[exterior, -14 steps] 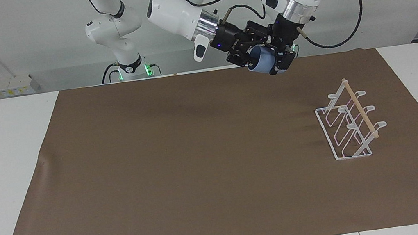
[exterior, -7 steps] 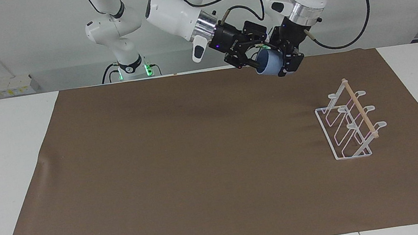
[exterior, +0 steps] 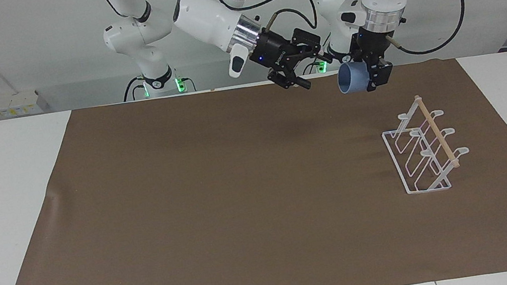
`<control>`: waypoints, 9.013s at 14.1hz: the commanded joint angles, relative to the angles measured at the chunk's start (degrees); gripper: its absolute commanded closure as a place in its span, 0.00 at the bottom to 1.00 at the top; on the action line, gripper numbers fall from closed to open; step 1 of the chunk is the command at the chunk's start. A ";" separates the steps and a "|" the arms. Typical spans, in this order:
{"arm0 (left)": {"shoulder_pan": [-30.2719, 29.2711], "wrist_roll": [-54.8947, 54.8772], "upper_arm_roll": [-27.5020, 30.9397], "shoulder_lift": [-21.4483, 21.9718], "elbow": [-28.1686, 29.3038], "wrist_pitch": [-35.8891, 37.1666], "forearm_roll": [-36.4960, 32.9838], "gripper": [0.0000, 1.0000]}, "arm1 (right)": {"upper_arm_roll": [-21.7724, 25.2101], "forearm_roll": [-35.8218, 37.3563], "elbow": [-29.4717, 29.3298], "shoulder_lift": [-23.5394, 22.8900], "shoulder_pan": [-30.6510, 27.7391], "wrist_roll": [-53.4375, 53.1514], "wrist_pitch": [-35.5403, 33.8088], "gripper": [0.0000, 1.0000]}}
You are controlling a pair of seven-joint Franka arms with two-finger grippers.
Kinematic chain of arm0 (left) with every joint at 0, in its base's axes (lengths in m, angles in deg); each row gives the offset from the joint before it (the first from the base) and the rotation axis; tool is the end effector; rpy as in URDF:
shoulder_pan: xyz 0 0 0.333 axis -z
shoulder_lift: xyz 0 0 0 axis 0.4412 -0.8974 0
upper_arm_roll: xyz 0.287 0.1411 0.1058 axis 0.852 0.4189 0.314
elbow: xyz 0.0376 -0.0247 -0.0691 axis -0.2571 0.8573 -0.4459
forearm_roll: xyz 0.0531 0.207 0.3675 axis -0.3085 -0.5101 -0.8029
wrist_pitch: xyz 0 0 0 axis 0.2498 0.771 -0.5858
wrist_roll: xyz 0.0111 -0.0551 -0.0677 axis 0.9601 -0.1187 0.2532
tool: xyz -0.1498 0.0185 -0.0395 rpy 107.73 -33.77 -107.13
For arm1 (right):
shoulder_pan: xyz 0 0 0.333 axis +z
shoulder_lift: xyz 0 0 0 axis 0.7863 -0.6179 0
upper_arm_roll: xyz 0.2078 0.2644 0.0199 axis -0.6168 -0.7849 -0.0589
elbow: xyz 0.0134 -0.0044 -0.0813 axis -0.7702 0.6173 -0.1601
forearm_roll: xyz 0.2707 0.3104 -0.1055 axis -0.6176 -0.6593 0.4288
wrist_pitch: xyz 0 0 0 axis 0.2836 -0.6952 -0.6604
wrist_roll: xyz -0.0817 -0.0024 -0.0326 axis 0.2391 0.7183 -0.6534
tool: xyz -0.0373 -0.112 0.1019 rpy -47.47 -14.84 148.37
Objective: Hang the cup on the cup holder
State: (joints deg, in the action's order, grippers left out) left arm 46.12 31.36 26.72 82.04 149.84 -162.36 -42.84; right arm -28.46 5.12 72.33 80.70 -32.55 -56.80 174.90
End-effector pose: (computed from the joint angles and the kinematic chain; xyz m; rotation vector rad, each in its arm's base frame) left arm 0.5120 -0.1685 0.5662 -2.2573 1.8671 0.0422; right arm 0.5576 0.4365 0.5614 -2.1607 0.1155 -0.3749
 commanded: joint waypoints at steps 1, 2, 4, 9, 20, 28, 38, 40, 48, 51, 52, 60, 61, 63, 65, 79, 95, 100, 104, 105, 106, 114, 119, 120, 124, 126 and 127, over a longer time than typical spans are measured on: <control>0.63 3.18 -0.64 2.92 4.82 -2.77 -8.60 1.00 | -0.28 6.96 0.37 0.03 -3.45 8.19 -3.34 0.00; 0.63 3.18 -0.73 2.58 5.53 -2.69 -12.29 1.00 | -0.28 8.03 0.37 0.03 -4.42 10.91 -4.13 0.00; 1.07 3.09 -0.82 0.83 5.89 -2.68 -18.79 1.00 | -0.28 10.83 0.37 0.12 -6.61 15.22 -6.93 0.00; 1.68 3.18 -0.82 -5.68 5.27 -0.41 -31.73 1.00 | -0.19 29.97 0.37 0.47 -13.38 25.61 -18.35 0.00; -1.57 2.83 -0.64 -14.12 3.24 -10.94 -49.65 1.00 | -0.10 48.35 0.37 3.89 -26.76 7.03 -43.76 0.00; -2.89 2.83 -0.73 -16.85 5.36 -19.64 -60.84 1.00 | 0.07 49.96 0.28 9.16 -30.61 5.48 -50.45 0.00; -3.41 4.15 -0.73 -16.50 6.67 -19.47 -60.66 1.00 | 3.41 49.96 6.06 15.31 -31.84 8.92 -57.14 0.00; -3.42 4.85 -0.73 -16.41 6.94 -19.74 -60.66 1.00 | 3.41 49.87 8.62 16.64 -32.03 9.09 -55.56 0.00; -3.50 4.94 -0.64 -16.32 7.12 -19.56 -60.66 1.00 | 3.50 49.87 8.63 16.47 -33.69 17.70 -53.62 0.00; -3.50 5.03 -0.64 -16.50 7.29 -19.74 -60.66 1.00 | 3.50 49.78 7.58 15.94 -33.78 17.53 -53.71 0.00; -3.50 5.12 -0.64 -16.59 7.29 -19.74 -60.66 1.00 | 3.50 49.78 7.31 15.77 -33.87 17.36 -53.62 0.00; -3.33 5.55 -0.55 -15.80 10.54 -21.40 -67.25 1.00 | 3.41 49.17 7.31 15.76 -33.70 17.62 -53.80 0.00; -3.41 6.16 -0.55 -15.71 10.89 -22.10 -68.65 1.00 | 3.41 49.17 7.31 15.76 -33.70 17.62 -53.80 0.00; -4.64 6.78 -0.55 -15.80 11.77 -24.39 -68.92 1.00 | 3.41 49.17 7.31 15.76 -33.70 17.62 -53.80 0.00; -5.52 8.19 -0.55 -15.80 12.65 -25.80 -69.62 1.00 | 3.41 49.17 7.31 15.76 -33.70 17.62 -53.80 0.00; -9.04 8.63 -0.55 -16.76 12.66 -29.84 -69.63 0.01 | 3.41 49.17 7.31 15.76 -33.70 17.62 -53.80 0.00; -11.93 9.07 -0.38 -13.69 3.35 -20.09 -22.57 0.00 | 3.41 49.17 7.31 15.76 -33.70 17.62 -53.80 0.00; -15.72 11.86 -0.29 -13.77 -0.60 -14.32 -4.36 0.00 | 3.41 49.17 7.31 15.76 -33.70 17.62 -53.80 0.00; -15.90 22.06 -0.20 -10.01 -3.78 -3.49 0.40 0.00 | 3.41 49.17 7.31 15.76 -33.70 17.71 -53.80 0.00; -16.07 22.95 -0.20 -8.26 -3.69 -0.61 2.42 0.00 | 3.41 49.17 7.31 15.76 -33.70 17.62 -53.80 0.00; -17.38 23.31 -0.11 -7.02 -3.69 2.82 4.44 0.00 | 3.41 49.17 7.31 15.76 -33.70 17.62 -53.80 0.00; -18.71 35.00 -0.20 -10.15 -16.49 13.02 11.67 0.00 | 3.41 49.17 7.31 15.76 -33.70 17.62 -53.80 0.00; -19.15 41.83 -0.20 -12.99 -23.47 16.82 13.17 0.00 | 3.41 49.17 7.31 15.76 -33.70 17.62 -53.80 0.00; -19.23 42.55 -0.20 -12.98 -23.64 16.74 13.16 0.00 | 3.41 49.17 7.31 15.76 -33.70 17.62 -53.80 0.00; -19.15 42.73 -0.29 -12.02 -23.21 17.62 12.90 0.00 | 3.41 49.17 7.31 15.76 -33.70 17.62 -53.80 0.00; -19.15 42.30 -0.29 -11.05 -21.46 17.62 12.90 0.00 | 3.41 49.17 7.31 15.76 -33.70 17.62 -53.80 0.00; -19.06 42.64 -0.29 -10.35 -20.40 17.62 12.90 0.00 | 3.41 49.17 7.31 15.76 -33.70 17.62 -53.80 0.00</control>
State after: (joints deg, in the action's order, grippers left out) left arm 27.92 73.33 26.97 70.10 127.77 -145.77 -30.88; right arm -24.71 54.07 79.24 95.83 -65.50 -40.73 120.45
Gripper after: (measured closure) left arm 0.000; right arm 0.000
